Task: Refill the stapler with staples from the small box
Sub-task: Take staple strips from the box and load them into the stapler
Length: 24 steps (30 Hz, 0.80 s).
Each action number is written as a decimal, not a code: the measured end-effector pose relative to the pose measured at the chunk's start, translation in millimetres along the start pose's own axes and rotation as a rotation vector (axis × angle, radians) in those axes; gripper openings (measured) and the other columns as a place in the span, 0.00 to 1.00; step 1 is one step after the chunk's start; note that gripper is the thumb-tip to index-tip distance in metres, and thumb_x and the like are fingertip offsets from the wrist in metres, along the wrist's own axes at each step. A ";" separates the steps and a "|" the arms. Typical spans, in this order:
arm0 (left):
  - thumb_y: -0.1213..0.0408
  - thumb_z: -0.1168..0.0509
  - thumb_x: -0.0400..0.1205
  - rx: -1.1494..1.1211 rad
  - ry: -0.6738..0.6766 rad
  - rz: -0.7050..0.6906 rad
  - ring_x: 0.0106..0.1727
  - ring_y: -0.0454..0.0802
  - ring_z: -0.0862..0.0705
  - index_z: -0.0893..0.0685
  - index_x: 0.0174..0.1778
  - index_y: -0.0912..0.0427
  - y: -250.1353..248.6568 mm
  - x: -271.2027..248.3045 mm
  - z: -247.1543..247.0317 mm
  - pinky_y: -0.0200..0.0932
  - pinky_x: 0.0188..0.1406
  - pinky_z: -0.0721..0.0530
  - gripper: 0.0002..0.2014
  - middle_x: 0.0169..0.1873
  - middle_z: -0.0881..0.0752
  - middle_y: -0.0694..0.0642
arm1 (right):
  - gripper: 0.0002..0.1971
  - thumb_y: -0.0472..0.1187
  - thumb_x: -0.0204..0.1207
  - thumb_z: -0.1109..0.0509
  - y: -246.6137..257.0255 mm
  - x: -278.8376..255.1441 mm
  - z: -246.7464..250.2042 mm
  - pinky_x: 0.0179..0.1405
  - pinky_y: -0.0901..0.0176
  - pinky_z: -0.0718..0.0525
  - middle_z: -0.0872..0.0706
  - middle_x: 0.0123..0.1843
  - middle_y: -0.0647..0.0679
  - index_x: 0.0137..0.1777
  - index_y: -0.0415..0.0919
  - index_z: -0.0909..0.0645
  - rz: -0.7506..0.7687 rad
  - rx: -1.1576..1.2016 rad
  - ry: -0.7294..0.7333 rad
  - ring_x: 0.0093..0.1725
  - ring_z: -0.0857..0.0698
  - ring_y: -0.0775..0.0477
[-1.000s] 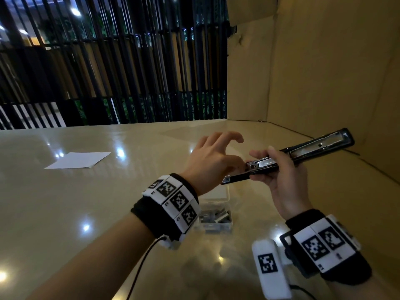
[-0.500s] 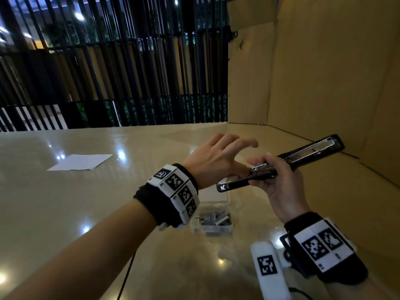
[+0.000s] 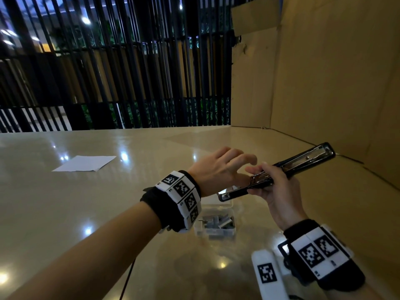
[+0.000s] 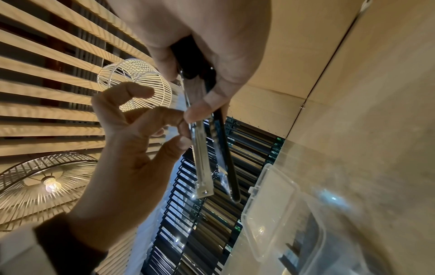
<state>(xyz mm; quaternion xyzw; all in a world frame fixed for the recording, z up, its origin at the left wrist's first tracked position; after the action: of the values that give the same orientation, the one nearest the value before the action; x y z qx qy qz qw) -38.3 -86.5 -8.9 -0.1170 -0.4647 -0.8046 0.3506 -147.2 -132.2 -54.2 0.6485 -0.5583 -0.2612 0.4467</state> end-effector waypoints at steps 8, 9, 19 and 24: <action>0.58 0.23 0.64 -0.089 0.095 0.262 0.48 0.53 0.15 0.15 0.38 0.46 9.9 -0.7 18.8 0.35 0.47 0.20 0.10 0.52 0.17 0.57 | 0.08 0.36 0.79 0.36 1.0 0.9 3.1 0.23 0.61 0.14 0.11 0.44 0.36 0.40 0.33 0.19 -0.005 -0.001 -0.010 0.39 0.12 0.43; 0.59 0.23 0.64 -0.118 0.117 0.346 0.48 0.55 0.15 0.16 0.37 0.47 14.8 -2.3 21.9 0.40 0.46 0.19 0.10 0.52 0.16 0.60 | 0.08 0.36 0.78 0.36 0.4 1.3 4.5 0.23 0.61 0.14 0.11 0.45 0.35 0.40 0.33 0.19 -0.009 -0.003 -0.022 0.40 0.12 0.42; 0.55 0.35 0.68 -0.294 0.248 0.392 0.50 0.58 0.18 0.13 0.39 0.45 10.0 -18.5 6.7 0.49 0.47 0.20 0.08 0.55 0.19 0.63 | 0.08 0.36 0.78 0.35 -9.6 4.4 4.7 0.23 0.62 0.14 0.12 0.44 0.35 0.40 0.34 0.19 -0.049 -0.035 -0.040 0.41 0.13 0.39; 0.52 0.45 0.71 -0.275 0.193 0.300 0.50 0.58 0.17 0.12 0.37 0.42 3.7 -14.4 1.5 0.49 0.46 0.18 0.14 0.58 0.24 0.58 | 0.08 0.36 0.78 0.35 -6.9 3.5 3.4 0.22 0.62 0.15 0.12 0.40 0.39 0.38 0.34 0.19 -0.028 -0.027 -0.032 0.42 0.13 0.40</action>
<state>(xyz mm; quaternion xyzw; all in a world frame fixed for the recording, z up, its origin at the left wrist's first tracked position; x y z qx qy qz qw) -25.6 -79.9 -13.1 -0.1538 -0.2924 -0.8066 0.4901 -145.9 -136.7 -61.2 0.6458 -0.5527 -0.2854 0.4427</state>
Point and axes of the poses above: each hand's wrist, its own x-axis towards the middle knuckle, its own z-axis out of the back of the hand, y = z × x, the point moved 5 cm from there along x, towards the middle knuckle
